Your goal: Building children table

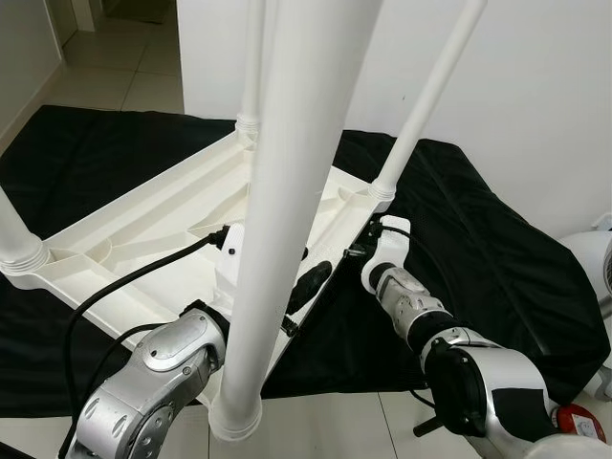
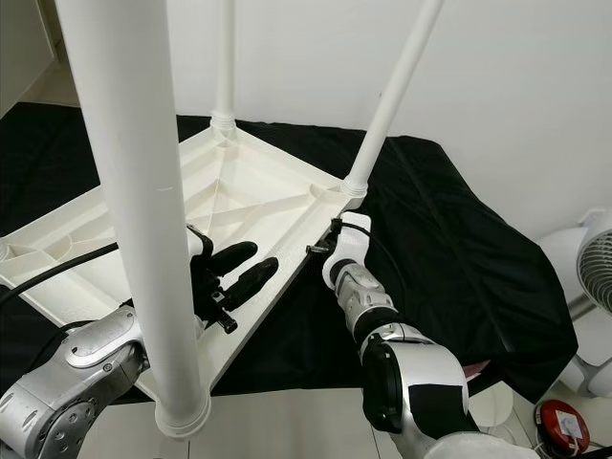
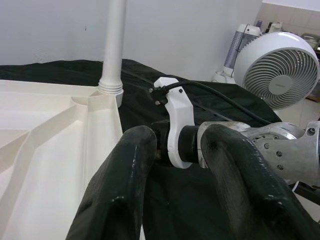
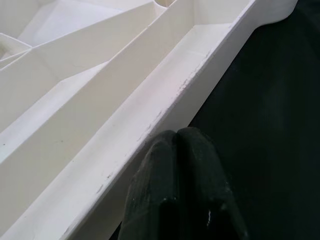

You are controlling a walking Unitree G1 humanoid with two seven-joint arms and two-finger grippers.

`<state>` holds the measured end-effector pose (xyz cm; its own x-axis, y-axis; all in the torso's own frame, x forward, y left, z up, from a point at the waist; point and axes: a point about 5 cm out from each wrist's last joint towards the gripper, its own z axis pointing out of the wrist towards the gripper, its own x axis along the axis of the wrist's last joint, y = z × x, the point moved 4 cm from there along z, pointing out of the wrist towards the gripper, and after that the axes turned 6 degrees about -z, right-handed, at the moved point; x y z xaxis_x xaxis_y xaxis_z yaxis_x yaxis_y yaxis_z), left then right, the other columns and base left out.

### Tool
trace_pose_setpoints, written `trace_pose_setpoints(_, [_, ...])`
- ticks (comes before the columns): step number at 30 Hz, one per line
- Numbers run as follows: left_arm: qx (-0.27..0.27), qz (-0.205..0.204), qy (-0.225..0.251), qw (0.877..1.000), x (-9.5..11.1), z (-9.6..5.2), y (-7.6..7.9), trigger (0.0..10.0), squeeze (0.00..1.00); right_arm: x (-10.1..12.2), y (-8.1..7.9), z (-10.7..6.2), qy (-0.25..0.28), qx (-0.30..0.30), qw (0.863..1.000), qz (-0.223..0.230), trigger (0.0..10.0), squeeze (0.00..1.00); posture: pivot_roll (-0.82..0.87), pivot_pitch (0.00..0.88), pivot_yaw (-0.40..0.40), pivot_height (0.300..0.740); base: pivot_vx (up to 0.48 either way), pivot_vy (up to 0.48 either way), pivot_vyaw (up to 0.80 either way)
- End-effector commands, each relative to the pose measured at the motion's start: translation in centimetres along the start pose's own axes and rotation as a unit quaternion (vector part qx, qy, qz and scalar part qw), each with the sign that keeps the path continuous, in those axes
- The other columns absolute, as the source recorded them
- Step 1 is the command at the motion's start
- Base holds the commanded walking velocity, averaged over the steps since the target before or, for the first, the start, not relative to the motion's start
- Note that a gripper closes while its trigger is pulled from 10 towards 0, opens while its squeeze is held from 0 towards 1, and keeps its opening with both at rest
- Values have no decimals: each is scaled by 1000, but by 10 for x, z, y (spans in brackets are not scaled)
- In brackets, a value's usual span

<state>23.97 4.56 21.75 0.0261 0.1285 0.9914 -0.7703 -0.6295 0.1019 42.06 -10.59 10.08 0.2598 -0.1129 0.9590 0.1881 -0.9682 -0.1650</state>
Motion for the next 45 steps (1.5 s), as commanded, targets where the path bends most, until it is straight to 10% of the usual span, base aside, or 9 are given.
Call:
trace_pose_setpoints(1, [-18, -1, 5, 1000, 4, 2, 10, 10000, 0, 1, -26, 4, -6, 56, 998, -11, 10000, 0, 152, 69, -138, 740, 0, 0, 0])
trace_pose_setpoints(11, [-13, -3, 7, 1000, 8, 1, 11, 10000, 0, 17, -51, 8, 13, 88, 996, -24, 10000, 0, 170, 71, -127, 740, 0, 0, 0])
trace_pose_setpoints(25, [-4, 8, -4, 1000, 6, 3, 1, 10000, 0, 32, -8, 3, 65, 14, 998, -19, 10000, 0, 157, 52, -123, 740, 0, 0, 0])
trace_pose_setpoints(45, [-19, 66, -45, 997, -6, -12, -49, 10000, 0, 5, -1, -55, 164, 161, 963, -137, 10000, 0, 65, 0, -108, 740, 0, 0, 0])
